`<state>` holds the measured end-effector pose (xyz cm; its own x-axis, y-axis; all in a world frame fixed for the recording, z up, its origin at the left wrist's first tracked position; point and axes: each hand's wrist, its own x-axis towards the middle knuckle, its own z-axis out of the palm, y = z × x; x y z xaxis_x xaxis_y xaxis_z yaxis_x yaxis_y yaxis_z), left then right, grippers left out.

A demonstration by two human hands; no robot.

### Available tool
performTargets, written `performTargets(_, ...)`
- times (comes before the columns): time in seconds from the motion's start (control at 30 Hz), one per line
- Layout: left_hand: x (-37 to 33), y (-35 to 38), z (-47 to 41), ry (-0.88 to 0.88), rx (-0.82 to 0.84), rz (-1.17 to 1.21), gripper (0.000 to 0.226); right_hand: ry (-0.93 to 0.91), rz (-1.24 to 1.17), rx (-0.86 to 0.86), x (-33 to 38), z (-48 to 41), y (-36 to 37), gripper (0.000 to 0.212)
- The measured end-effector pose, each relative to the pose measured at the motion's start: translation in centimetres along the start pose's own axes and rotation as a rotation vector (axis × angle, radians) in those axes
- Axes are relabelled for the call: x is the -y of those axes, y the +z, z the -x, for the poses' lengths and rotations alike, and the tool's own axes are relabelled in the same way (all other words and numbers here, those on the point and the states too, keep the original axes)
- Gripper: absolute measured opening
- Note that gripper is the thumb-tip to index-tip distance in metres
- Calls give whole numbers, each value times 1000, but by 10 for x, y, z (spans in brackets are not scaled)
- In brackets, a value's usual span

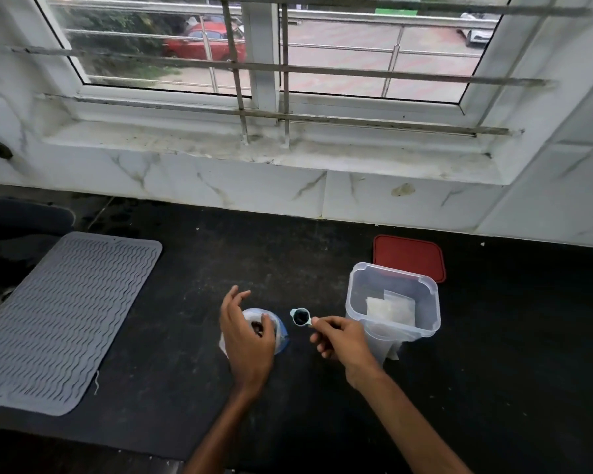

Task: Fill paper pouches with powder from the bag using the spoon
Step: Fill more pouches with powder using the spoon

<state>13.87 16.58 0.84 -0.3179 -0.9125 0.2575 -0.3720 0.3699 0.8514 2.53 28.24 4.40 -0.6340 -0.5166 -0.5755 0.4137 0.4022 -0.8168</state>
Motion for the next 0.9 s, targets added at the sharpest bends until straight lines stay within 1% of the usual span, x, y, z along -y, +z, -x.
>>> performTargets(0.03,-7,8,5,38,5,18,47,-3,-19,-15,3,5,-11,13)
performTargets(0.1,-20,27,19,86,82,46,44,-20,-64,-59,8,17,-39,14)
performTargets(0.2,-32,53,45,168,337,17,32,-52,-119,-153,10,29,-82,14)
performTargets(0.23,-35,61,53,200,433,-20,31,-66,-120,-186,8,31,-96,14)
performTargets(0.3,-40,72,65,274,597,-148,36,-88,-92,-226,4,33,-116,13)
performTargets(0.37,-48,81,71,331,676,-279,41,-107,-58,-240,-2,32,-129,13)
performTargets(0.43,-51,89,75,318,695,-315,41,-115,-30,-238,-7,28,-136,14)
performTargets(0.47,-50,91,76,303,692,-312,37,-118,-8,-232,-10,26,-135,14)
performTargets(0.6,-49,93,79,254,654,-266,12,-162,106,-237,-18,15,-134,14)
performTargets(0.7,-46,91,82,227,640,-217,10,-214,241,-243,-22,10,-132,12)
performTargets(0.8,-47,88,84,208,638,-176,12,-298,452,-275,-28,5,-129,7)
performTargets(0.9,-48,87,85,174,647,-136,16,-489,806,-284,-35,-2,-126,15)
